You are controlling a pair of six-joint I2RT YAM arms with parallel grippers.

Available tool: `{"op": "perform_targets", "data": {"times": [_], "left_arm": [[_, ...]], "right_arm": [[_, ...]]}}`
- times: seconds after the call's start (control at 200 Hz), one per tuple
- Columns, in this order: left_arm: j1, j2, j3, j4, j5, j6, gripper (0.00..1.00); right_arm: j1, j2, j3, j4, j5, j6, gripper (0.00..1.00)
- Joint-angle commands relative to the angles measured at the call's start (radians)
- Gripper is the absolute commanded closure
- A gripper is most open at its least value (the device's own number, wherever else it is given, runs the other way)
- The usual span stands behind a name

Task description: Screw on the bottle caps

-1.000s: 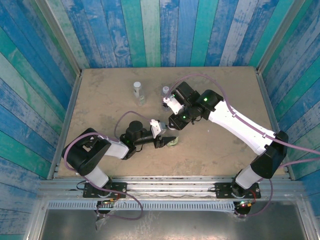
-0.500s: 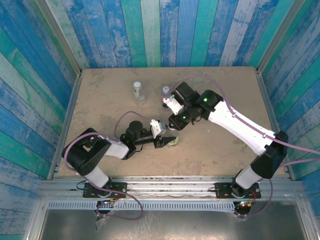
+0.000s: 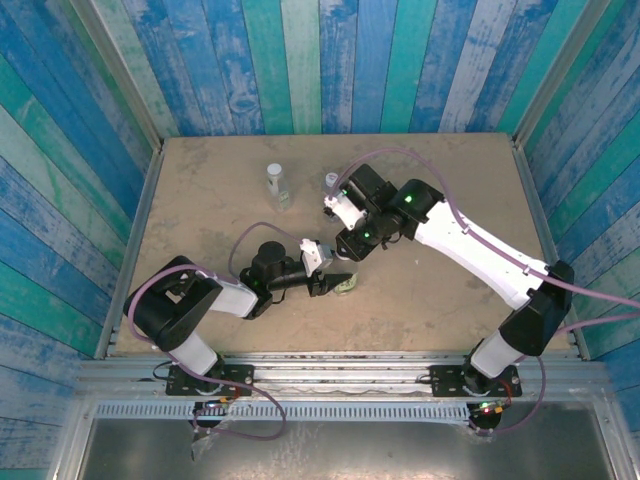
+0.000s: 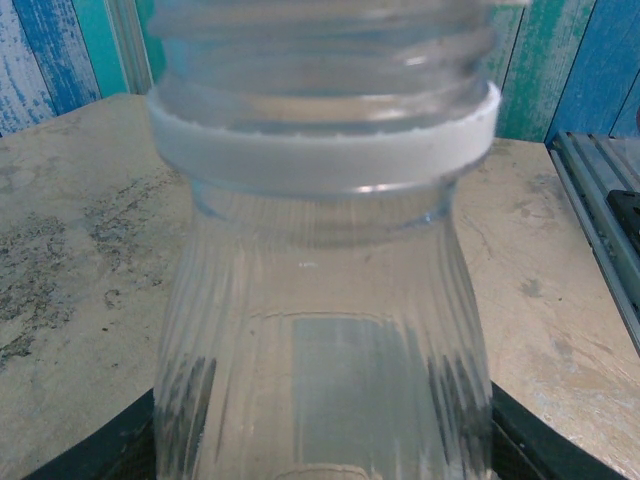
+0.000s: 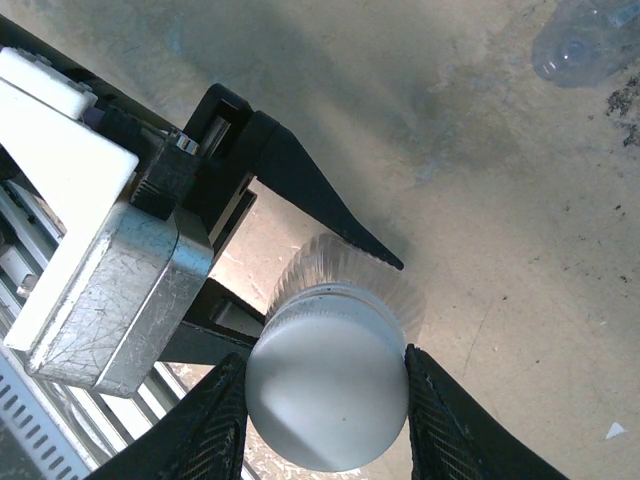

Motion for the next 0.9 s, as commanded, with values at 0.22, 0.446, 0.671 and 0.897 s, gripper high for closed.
{"op": "perform_targets", "data": {"times": [0.22,0.446,0.671,0.897], "left_arm": [[0.002,0.030,0.001,-0.054,-0.006,-0.006,0.41],[0.003,0.030,0.001,-0.055,-0.004,-0.005,0.41],[0.003,0.031,0.001,-0.054,-0.006,-0.005,0.41],[0.002,0.035,0.002,-0.051,-0.005,-0.006,0.41]], "right_arm": [[0.022,0.045,0.041,-0.045,-0.027,-0.014,0.57],[0.026,0.059,0.064,-0.067,-0.023,-0.018,0.56],[0.028,0.044,0.073,-0.078,-0.016,-0.016,0.58],[0.031,0.018,0.065,-0.085,-0.011,-0.011,0.55]]}}
